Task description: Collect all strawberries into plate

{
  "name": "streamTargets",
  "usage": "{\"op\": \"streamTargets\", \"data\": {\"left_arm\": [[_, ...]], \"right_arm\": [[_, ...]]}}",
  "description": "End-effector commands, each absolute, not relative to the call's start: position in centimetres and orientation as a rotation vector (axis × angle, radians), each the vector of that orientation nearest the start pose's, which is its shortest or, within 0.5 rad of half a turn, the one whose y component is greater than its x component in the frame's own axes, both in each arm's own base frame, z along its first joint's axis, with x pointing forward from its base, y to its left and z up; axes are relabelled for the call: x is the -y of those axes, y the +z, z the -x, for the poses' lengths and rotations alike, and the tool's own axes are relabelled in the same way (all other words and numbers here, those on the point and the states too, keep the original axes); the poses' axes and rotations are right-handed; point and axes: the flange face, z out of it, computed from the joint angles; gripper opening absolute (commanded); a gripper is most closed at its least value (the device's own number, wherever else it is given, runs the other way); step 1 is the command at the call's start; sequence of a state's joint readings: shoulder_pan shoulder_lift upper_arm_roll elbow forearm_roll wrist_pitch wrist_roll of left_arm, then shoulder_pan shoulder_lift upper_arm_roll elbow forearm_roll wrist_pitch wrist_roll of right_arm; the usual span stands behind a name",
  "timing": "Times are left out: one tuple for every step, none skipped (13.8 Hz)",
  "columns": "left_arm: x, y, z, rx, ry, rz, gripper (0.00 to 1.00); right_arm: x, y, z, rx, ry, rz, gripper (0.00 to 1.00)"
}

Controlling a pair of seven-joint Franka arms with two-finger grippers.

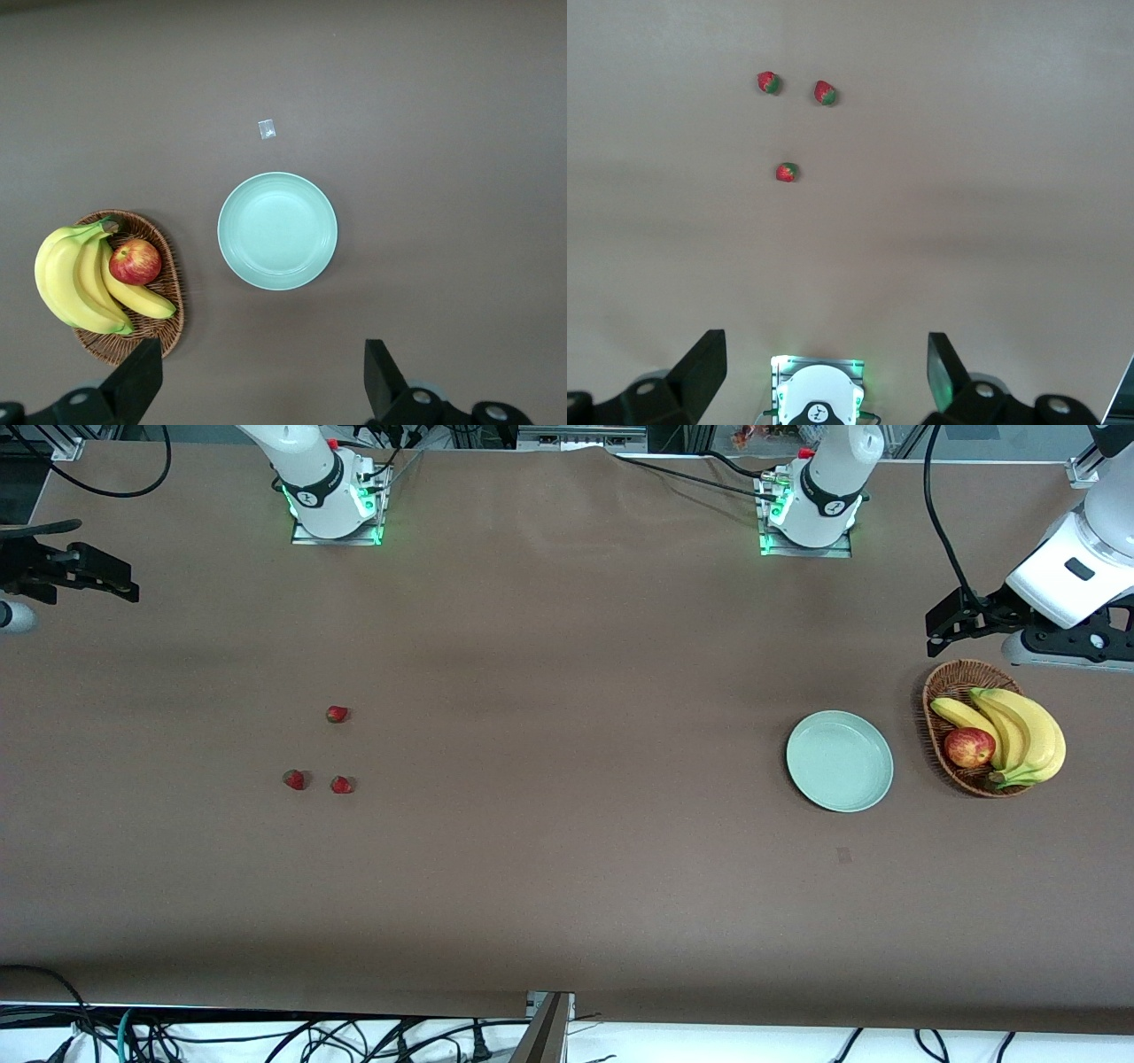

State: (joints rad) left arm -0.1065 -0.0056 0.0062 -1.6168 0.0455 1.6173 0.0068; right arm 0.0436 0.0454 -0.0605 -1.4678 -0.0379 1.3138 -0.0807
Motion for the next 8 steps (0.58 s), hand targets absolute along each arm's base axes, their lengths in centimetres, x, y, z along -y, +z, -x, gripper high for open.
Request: {"op": "streamTargets", "data": {"left_arm": [[5.3, 61.6, -55.7, -0.170, -0.005, 3.106, 1.00], [5.3, 61.6, -55.7, -0.173, -0.004, 3.108, 1.00], [5.3, 61.7, -55.6, -0.173, -0.007, 3.108, 1.00], [5.3, 61.6, -55.6, -0.168, 0.005, 3.108, 1.00], [5.3, 61.5, -55.6, -0.173, 0.007, 3.107, 1.00], [5.3, 61.5, -55.7, -0.173, 0.005, 3.107, 1.00], [5.3, 61.5, -55.6, -0.173, 0.007, 3.107, 1.00], [5.3, 61.5, -55.6, -0.173, 0.007, 3.107, 1.00]], "right_arm": [[1.4, 63.3, -54.2, 0.057, 0.324, 3.166, 1.00], [1.5, 63.3, -54.2, 0.071, 0.315, 3.166, 1.00], [1.4, 63.1, -54.4, 0.071, 0.318, 3.168, 1.00], [1.5, 63.1, -54.5, 0.069, 0.315, 3.167, 1.00], [1.5, 62.6, -55.0, 0.068, 0.327, 3.165, 1.00], [1.1, 61.6, -55.5, 0.080, 0.354, 3.163, 1.00], [1.0, 60.3, -56.2, 0.083, 0.390, 3.161, 1.00], [0.9, 59.4, -56.6, 0.086, 0.409, 3.157, 1.00]]}}
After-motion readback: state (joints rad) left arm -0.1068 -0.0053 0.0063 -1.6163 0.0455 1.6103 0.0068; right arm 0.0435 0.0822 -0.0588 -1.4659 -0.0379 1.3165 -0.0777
